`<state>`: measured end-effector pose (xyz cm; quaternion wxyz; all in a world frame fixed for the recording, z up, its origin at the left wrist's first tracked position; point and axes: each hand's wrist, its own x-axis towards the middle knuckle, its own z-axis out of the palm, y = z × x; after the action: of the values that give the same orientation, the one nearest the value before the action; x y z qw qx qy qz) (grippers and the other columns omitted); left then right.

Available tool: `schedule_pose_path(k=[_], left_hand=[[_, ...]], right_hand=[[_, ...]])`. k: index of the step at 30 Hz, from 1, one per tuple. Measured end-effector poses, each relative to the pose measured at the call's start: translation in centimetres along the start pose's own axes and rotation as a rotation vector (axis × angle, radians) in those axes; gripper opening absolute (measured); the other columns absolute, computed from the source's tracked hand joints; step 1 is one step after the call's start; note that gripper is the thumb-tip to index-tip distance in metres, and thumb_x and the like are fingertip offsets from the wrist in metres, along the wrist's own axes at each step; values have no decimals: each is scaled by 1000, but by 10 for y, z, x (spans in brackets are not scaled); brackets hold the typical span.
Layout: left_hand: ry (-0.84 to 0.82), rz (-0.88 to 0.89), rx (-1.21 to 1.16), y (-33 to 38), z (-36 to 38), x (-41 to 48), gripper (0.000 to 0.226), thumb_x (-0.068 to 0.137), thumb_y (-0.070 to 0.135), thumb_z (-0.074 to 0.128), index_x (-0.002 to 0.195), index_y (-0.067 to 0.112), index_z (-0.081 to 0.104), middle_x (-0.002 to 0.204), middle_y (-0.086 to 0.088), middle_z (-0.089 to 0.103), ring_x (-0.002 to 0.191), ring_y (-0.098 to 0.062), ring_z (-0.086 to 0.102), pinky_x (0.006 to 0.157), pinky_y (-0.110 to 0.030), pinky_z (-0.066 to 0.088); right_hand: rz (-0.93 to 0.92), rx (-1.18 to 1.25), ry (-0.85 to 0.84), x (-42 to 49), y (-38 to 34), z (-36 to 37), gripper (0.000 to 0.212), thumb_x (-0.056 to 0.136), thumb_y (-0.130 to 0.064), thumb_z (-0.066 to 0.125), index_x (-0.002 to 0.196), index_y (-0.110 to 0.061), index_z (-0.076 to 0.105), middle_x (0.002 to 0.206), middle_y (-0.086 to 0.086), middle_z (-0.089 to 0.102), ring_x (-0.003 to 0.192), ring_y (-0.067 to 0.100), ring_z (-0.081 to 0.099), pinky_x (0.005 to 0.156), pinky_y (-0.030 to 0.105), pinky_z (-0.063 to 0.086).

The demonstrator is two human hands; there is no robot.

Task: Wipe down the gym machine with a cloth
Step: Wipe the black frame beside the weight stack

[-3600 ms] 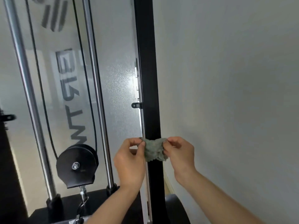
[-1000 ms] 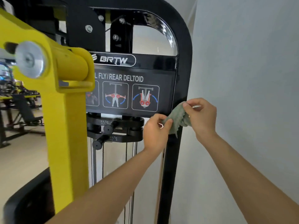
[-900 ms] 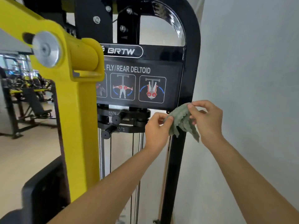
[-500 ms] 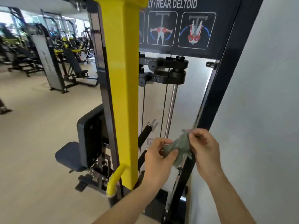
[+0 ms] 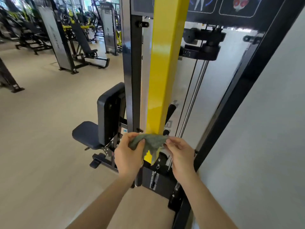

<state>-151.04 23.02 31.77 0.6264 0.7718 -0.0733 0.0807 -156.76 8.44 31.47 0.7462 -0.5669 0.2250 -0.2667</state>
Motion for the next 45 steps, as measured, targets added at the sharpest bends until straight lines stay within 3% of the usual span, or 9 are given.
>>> schedule_pose_path(k=[5, 10, 14, 19, 27, 30, 35, 40, 45], left_hand=[[-182, -14, 39, -13, 3, 51, 16, 91, 23, 71, 107, 25, 70, 99, 6, 70, 90, -9, 67, 77, -32, 60], [-277, 126, 61, -16, 2, 81, 15, 87, 24, 76, 102, 28, 77, 103, -1, 65, 92, -12, 64, 72, -18, 52], [-403, 157, -47, -2, 0, 98, 20, 95, 20, 68, 113, 20, 75, 107, -1, 64, 91, -5, 60, 76, -8, 48], [-511, 223, -209, 30, -2, 119, 17, 97, 13, 65, 109, 21, 73, 97, 6, 70, 92, -18, 68, 86, -45, 59], [-564, 236, -479, 100, -17, 134, 15, 98, 7, 62, 101, 19, 71, 90, 3, 70, 78, -2, 69, 69, -22, 60], [-574, 276, -521, 128, -21, 142, 14, 98, 8, 63, 100, 19, 71, 93, 3, 70, 91, -14, 69, 76, -27, 61], [-550, 356, -564, 170, -27, 154, 13, 98, 8, 64, 103, 15, 73, 96, -4, 70, 95, -23, 69, 71, -23, 61], [-570, 391, -544, 164, -26, 156, 14, 94, 14, 68, 107, 15, 74, 100, -1, 72, 99, -22, 68, 83, -37, 61], [-592, 323, -409, 112, -26, 133, 10, 91, 12, 72, 100, 15, 73, 97, 1, 72, 92, -12, 66, 88, -36, 59]], right_hand=[[-30, -41, 165, -2, -7, 35, 16, 88, 5, 70, 93, -9, 75, 97, 11, 75, 98, 27, 72, 92, 44, 59], [-124, -119, 357, 0, -26, 60, 21, 84, 7, 72, 84, -14, 76, 88, 6, 75, 91, 23, 72, 90, 44, 60], [-232, -158, 439, 4, -47, 75, 29, 83, 8, 74, 78, -21, 75, 81, -1, 75, 87, 20, 72, 87, 38, 60], [-381, -190, 460, 5, -78, 85, 40, 82, 10, 73, 72, -29, 76, 81, 0, 76, 84, 19, 71, 85, 36, 59], [-562, -257, 480, -5, -136, 102, 28, 83, 8, 72, 78, -19, 76, 83, 3, 74, 85, 22, 70, 83, 36, 60], [-615, -267, 480, -6, -163, 109, 27, 84, 8, 72, 78, -19, 76, 85, 8, 74, 86, 25, 70, 86, 41, 61], [-704, -334, 504, -4, -202, 119, 20, 84, 3, 74, 83, -16, 76, 88, 3, 74, 90, 22, 70, 86, 42, 61], [-676, -384, 471, -8, -186, 120, 18, 87, -3, 74, 94, -19, 73, 97, -1, 72, 93, 14, 68, 86, 37, 61], [-479, -354, 474, -12, -120, 108, 16, 87, -6, 76, 96, -18, 74, 96, 0, 71, 93, 16, 69, 89, 41, 61]])
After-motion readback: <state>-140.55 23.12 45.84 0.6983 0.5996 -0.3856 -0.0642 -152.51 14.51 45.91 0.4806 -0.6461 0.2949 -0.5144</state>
